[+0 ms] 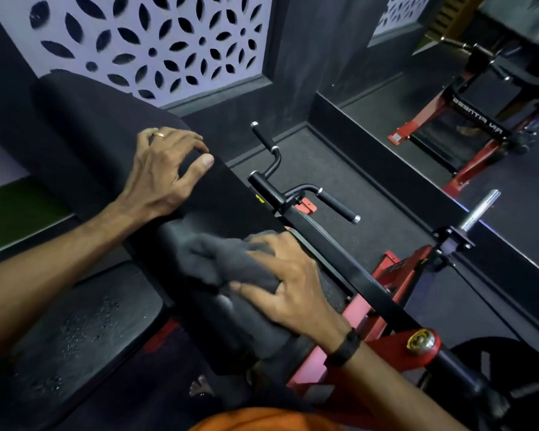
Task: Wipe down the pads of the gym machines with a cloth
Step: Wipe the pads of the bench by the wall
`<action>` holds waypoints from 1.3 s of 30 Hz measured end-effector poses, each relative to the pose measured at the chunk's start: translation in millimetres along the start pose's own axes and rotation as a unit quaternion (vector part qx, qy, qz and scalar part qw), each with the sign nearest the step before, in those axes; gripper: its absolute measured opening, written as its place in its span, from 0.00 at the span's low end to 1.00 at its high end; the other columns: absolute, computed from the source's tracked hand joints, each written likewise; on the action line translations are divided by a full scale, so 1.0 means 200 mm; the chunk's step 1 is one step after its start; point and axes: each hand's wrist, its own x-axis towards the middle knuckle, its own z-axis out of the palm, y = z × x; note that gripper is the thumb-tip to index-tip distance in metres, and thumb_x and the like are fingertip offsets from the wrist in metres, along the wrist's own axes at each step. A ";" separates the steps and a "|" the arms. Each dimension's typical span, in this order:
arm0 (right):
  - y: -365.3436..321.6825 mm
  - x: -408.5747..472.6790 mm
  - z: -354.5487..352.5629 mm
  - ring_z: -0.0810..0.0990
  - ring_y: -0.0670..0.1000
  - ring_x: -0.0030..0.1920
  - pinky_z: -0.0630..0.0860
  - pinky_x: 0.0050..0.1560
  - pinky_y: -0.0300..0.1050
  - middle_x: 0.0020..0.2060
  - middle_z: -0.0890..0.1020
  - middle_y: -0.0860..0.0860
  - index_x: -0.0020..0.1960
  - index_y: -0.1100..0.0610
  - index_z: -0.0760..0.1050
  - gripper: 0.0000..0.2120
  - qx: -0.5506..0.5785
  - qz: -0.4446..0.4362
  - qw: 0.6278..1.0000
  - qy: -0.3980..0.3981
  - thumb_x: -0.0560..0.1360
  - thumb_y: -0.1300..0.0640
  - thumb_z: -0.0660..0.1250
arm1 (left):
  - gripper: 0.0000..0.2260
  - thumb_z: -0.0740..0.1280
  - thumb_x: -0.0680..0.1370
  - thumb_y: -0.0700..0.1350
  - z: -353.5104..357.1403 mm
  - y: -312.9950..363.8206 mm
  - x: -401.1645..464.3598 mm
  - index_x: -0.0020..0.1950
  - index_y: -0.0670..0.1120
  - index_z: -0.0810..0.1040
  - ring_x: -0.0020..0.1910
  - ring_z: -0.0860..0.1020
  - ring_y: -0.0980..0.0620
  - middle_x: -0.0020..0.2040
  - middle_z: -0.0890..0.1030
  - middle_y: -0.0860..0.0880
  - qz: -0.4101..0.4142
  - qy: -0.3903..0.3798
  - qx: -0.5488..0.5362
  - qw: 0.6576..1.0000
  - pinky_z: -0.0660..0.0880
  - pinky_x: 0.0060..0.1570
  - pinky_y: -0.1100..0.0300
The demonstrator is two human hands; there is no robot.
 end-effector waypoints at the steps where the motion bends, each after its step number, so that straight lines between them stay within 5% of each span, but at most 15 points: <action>1: 0.09 0.00 0.01 0.77 0.49 0.53 0.73 0.51 0.45 0.52 0.81 0.47 0.55 0.50 0.82 0.24 0.006 0.066 0.998 0.003 0.71 0.34 0.66 | 0.19 0.57 0.81 0.58 0.00 0.00 0.00 0.54 0.47 0.81 0.63 0.76 0.49 0.60 0.82 0.49 -0.002 0.002 0.001 1.000 0.60 0.67 0.46; 4: 0.45 0.04 0.00 0.78 0.52 0.48 0.72 0.43 0.49 0.45 0.79 0.47 0.48 0.50 0.79 0.30 -0.049 0.288 0.956 -0.020 0.68 0.25 0.57 | 0.20 0.57 0.81 0.59 0.00 0.01 -0.01 0.54 0.47 0.81 0.63 0.76 0.49 0.60 0.82 0.50 -0.001 -0.001 0.003 1.000 0.59 0.67 0.46; 6: 0.58 0.10 0.01 0.80 0.55 0.45 0.74 0.40 0.50 0.42 0.80 0.50 0.46 0.52 0.78 0.34 -0.069 0.341 0.936 -0.053 0.68 0.23 0.56 | 0.20 0.56 0.81 0.59 0.00 0.00 0.00 0.54 0.48 0.81 0.63 0.76 0.50 0.60 0.82 0.50 -0.001 -0.007 0.002 1.000 0.60 0.67 0.44; 14: 0.04 0.02 0.00 0.74 0.48 0.56 0.70 0.53 0.40 0.56 0.80 0.43 0.58 0.48 0.82 0.22 -0.013 0.047 0.999 -0.004 0.74 0.34 0.65 | 0.19 0.57 0.81 0.59 0.00 0.00 -0.01 0.54 0.48 0.80 0.63 0.76 0.49 0.61 0.81 0.50 0.014 -0.017 0.000 1.000 0.59 0.67 0.44; 17: 0.33 -0.03 0.00 0.73 0.46 0.53 0.69 0.49 0.37 0.52 0.78 0.39 0.57 0.50 0.82 0.28 -0.018 0.177 0.984 -0.007 0.72 0.30 0.61 | 0.19 0.57 0.81 0.59 0.00 0.00 -0.02 0.54 0.48 0.80 0.63 0.76 0.50 0.60 0.81 0.51 0.006 -0.009 0.003 1.000 0.59 0.68 0.43; 20: 0.54 0.07 0.02 0.79 0.53 0.47 0.73 0.41 0.49 0.44 0.79 0.46 0.47 0.50 0.79 0.31 -0.049 0.323 0.945 -0.023 0.69 0.24 0.58 | 0.20 0.56 0.80 0.60 0.00 0.02 -0.01 0.54 0.48 0.80 0.63 0.76 0.49 0.60 0.81 0.50 -0.002 -0.008 0.009 1.000 0.58 0.68 0.44; 23: 0.38 0.24 0.09 0.78 0.55 0.54 0.75 0.49 0.52 0.53 0.81 0.51 0.53 0.51 0.82 0.29 -0.063 0.255 0.963 -0.061 0.72 0.28 0.60 | 0.20 0.56 0.80 0.60 0.00 0.02 -0.01 0.54 0.48 0.80 0.63 0.76 0.49 0.60 0.81 0.51 -0.001 -0.006 0.010 1.000 0.57 0.68 0.44; 28: 0.02 0.10 0.05 0.72 0.46 0.57 0.69 0.53 0.41 0.58 0.78 0.45 0.62 0.49 0.80 0.25 -0.022 0.067 0.997 -0.030 0.76 0.33 0.62 | 0.20 0.56 0.81 0.59 0.00 0.01 -0.02 0.55 0.48 0.81 0.62 0.76 0.49 0.60 0.81 0.51 0.004 -0.001 0.006 1.000 0.58 0.69 0.43; 34: 0.55 0.07 0.03 0.78 0.56 0.46 0.70 0.38 0.49 0.42 0.79 0.49 0.43 0.50 0.77 0.32 -0.079 0.355 0.931 -0.040 0.71 0.23 0.54 | 0.21 0.56 0.80 0.61 0.00 0.01 0.00 0.54 0.47 0.80 0.63 0.75 0.50 0.59 0.81 0.51 -0.022 0.011 0.012 1.000 0.56 0.70 0.42; 39: 0.27 0.39 0.20 0.75 0.54 0.57 0.71 0.50 0.48 0.54 0.79 0.52 0.57 0.51 0.80 0.26 -0.081 0.223 0.969 -0.071 0.76 0.31 0.60 | 0.20 0.56 0.81 0.59 -0.01 0.02 0.00 0.55 0.47 0.80 0.62 0.76 0.49 0.59 0.82 0.51 -0.021 0.017 0.013 1.000 0.57 0.70 0.42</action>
